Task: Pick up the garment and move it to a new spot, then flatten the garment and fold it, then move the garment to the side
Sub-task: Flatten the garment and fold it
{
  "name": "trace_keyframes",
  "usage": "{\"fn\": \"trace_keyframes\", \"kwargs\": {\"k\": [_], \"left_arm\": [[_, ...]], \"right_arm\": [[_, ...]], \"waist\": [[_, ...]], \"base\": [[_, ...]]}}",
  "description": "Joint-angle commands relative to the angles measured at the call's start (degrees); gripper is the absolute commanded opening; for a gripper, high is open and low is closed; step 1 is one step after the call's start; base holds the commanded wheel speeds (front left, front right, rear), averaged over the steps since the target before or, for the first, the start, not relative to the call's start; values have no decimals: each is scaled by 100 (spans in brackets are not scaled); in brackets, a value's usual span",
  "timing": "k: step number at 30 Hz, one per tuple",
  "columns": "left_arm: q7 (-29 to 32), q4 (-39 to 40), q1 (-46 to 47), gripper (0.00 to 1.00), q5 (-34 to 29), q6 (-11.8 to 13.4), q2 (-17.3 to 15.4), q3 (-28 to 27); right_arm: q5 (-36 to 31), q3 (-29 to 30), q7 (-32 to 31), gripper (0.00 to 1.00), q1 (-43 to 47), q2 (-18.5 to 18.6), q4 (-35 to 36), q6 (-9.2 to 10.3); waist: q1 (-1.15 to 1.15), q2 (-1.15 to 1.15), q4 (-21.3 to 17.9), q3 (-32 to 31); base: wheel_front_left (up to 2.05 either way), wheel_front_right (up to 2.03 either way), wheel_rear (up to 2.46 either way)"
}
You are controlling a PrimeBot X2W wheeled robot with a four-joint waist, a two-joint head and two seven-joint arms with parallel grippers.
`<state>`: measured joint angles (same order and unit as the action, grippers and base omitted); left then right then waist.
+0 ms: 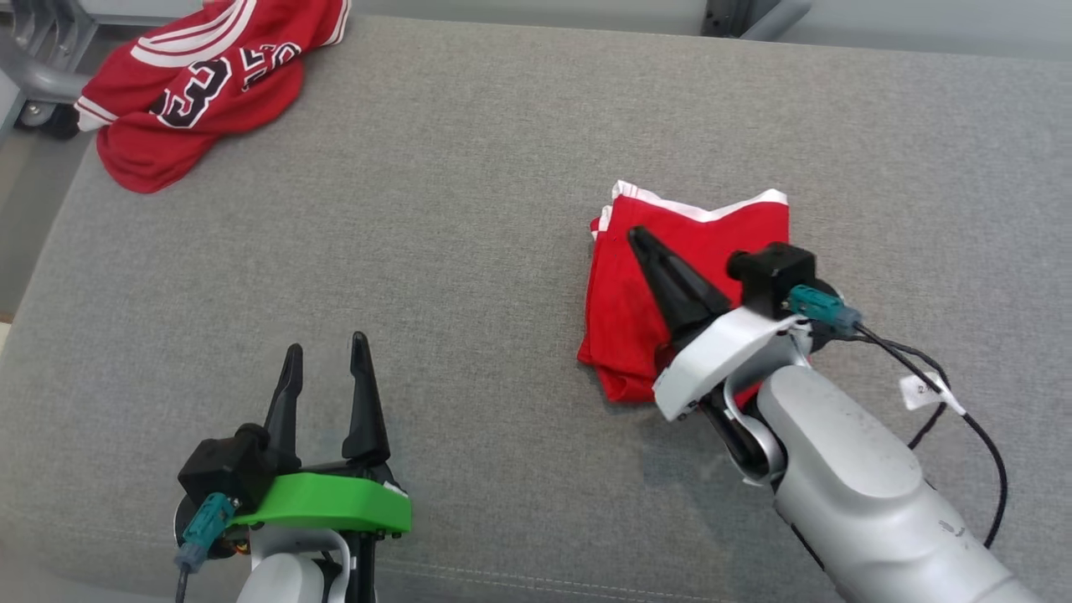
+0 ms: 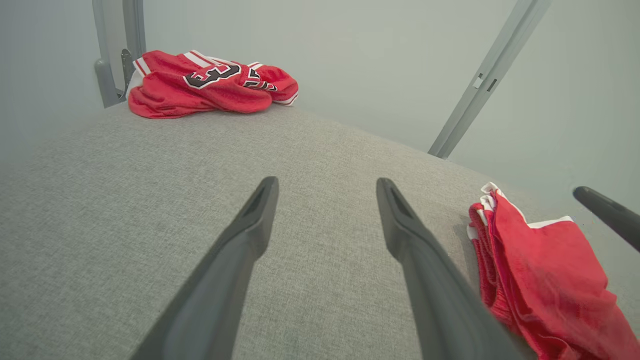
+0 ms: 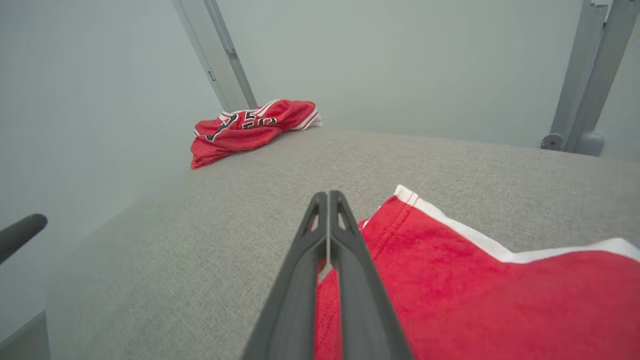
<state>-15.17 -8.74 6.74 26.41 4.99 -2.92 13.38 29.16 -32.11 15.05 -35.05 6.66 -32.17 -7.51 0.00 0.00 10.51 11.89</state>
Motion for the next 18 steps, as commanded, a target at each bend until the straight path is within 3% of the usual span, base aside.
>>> {"fn": "trace_keyframes", "kwargs": {"k": [1, 3, 5, 6, 12, 18], "left_arm": [[3, -12, 39, 100, -43, -42, -18, -1], [3, -28, 95, 100, -112, -59, -56, 18], [2, -51, 154, 100, -166, -78, -90, 6], [2, -58, 173, 100, -201, -92, -104, 2], [2, -84, 185, 100, -312, -106, -111, -43], [2, -40, 79, 100, -432, -145, -137, -138]], "right_arm": [[-150, 186, 14, 29, 183, 26, 150, 3], [-436, 641, 13, 49, 390, 13, 517, 4], [-706, 1057, 14, 90, 633, -22, 835, 3], [-842, 1288, 14, 100, 768, -44, 968, 4], [-1465, 2257, 14, 100, 1491, -200, 1698, 3], [-1786, 2720, 14, 100, 2047, -309, 2162, 3]], "waist": [[0, 0, -158, -109], [0, 0, -247, -159], [0, 0, -337, -211], [0, 0, -380, -234], [0, 0, -641, -341], [0, 0, -819, -396]], "base": [[0, 0, 0], [0, 0, 0], [0, 0, 0], [0, 0, 0], [0, 0, 0], [0, 0, 0]]}}
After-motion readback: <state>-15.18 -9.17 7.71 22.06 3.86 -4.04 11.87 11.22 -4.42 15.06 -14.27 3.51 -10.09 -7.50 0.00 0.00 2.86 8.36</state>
